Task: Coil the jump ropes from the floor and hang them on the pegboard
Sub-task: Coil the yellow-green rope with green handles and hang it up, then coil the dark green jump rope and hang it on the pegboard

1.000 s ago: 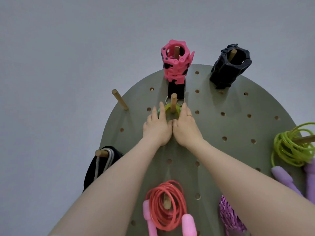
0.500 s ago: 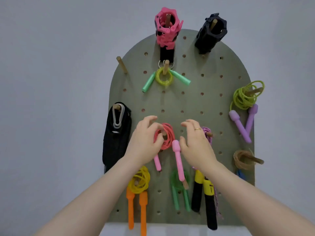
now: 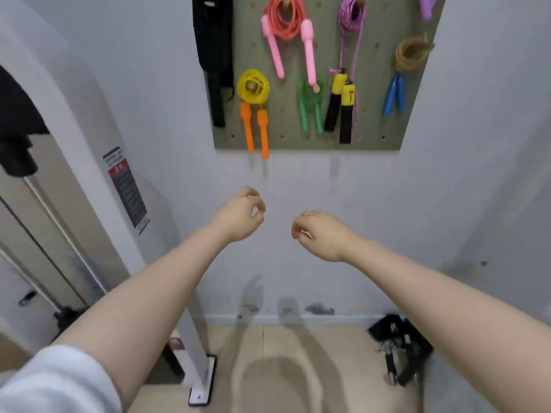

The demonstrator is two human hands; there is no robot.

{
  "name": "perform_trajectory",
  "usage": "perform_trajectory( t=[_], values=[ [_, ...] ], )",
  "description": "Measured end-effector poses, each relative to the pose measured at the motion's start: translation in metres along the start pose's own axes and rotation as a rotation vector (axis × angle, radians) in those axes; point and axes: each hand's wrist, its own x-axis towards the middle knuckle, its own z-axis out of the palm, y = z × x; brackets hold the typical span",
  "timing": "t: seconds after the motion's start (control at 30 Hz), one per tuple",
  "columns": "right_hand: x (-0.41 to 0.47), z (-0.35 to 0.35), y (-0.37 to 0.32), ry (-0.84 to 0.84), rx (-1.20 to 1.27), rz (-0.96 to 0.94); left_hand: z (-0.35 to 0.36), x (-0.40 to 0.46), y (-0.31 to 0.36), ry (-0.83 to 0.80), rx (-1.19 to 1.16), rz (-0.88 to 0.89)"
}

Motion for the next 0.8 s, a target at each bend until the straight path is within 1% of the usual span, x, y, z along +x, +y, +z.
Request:
perform_trajectory(
  t=[0.03, 0.2, 0.3, 0.37, 0.47, 0.6, 0.7, 0.8],
  values=[
    [-0.026, 0.022, -0.003, -0.092, -0.001, 0.015, 0.019, -0.029, -0.005, -0.074, -0.014, -0.048],
    [-0.116, 0.106, -0.011, -0.484, -0.019, 0.068, 0.088, -0.169, -0.028, -0.339, -0.056, -0.210],
    [-0.147, 0.144, -0.024, -0.650, -0.036, 0.057, 0.110, -0.244, -0.049, -0.444, -0.118, -0.321],
    [-0.160, 0.166, -0.034, -0.714, -0.037, 0.041, 0.121, -0.283, -0.069, -0.497, -0.144, -0.416],
    [-0.176, 0.203, -0.050, -0.801, -0.059, 0.025, 0.133, -0.327, -0.095, -0.535, -0.134, -0.541],
    [-0.182, 0.262, -0.068, -0.876, -0.121, 0.040, 0.153, -0.381, -0.126, -0.539, -0.164, -0.625],
    [-0.179, 0.321, -0.093, -0.934, -0.110, 0.064, 0.167, -0.434, -0.164, -0.561, -0.179, -0.727],
    [-0.177, 0.394, -0.131, -0.939, -0.049, 0.159, 0.178, -0.475, -0.203, -0.521, -0.295, -0.872]
  ],
)
